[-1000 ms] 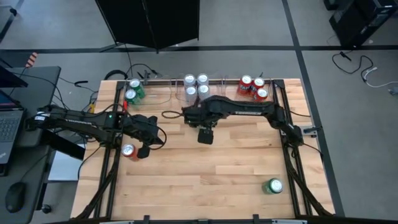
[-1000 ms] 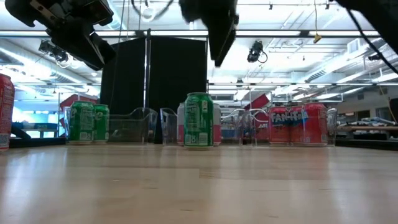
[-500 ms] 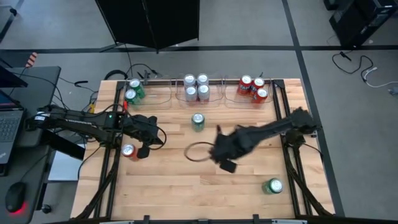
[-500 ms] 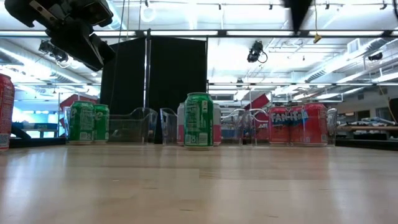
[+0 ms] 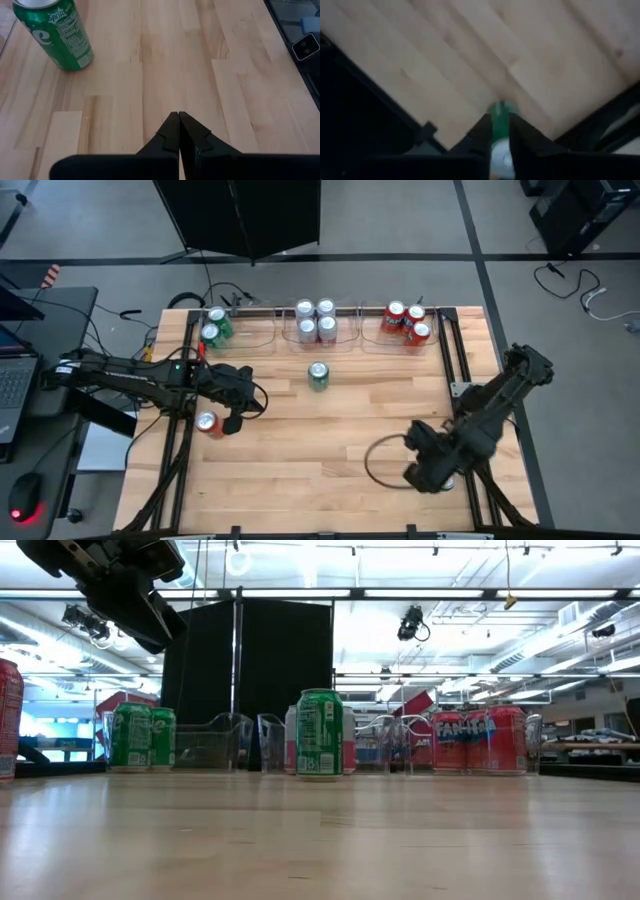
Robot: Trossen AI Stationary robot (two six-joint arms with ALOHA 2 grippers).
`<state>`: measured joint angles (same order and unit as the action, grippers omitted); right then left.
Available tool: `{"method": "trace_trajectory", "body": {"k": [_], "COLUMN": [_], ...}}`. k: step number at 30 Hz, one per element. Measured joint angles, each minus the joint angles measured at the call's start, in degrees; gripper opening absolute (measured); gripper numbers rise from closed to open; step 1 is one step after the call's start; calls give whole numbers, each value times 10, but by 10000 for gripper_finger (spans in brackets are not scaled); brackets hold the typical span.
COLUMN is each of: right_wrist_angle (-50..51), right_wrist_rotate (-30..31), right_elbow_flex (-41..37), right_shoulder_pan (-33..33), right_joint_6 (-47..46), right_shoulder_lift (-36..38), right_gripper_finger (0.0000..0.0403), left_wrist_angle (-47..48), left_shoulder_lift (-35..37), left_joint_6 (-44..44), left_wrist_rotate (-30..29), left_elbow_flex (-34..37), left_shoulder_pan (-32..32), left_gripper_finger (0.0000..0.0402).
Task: Sort soda cans
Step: Move the green soda can to the top center of the table
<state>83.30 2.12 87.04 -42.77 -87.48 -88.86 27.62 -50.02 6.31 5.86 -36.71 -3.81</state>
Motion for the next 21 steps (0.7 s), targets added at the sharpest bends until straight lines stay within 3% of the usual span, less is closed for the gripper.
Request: {"method": "trace_trajectory", "body": {"k": [8, 15, 18, 21], "right_wrist_angle": [-5, -14, -38, -80], "right_wrist_rotate": [-48, -88, -98, -106], "right_elbow_flex": [-23, -57, -78, -103], "right_shoulder_pan": [-47, -65, -71, -74], "right_joint_6": [-131, -175, -176, -175], "right_shoulder_lift": [0, 0, 0, 0], "right_gripper_finger": [209, 355, 391, 391], "left_wrist_angle": [0, 1, 1, 1], "left_shoulder_lift": [0, 0, 0, 0], "left_joint_6": [4, 7, 7, 7], "left_wrist_rotate": [-2, -2, -2, -2], "left_elbow_flex": [0, 0, 0, 0], "left_shoulder_pan": [0, 0, 0, 0], "left_gripper_finger": [1, 1, 1, 1]}}
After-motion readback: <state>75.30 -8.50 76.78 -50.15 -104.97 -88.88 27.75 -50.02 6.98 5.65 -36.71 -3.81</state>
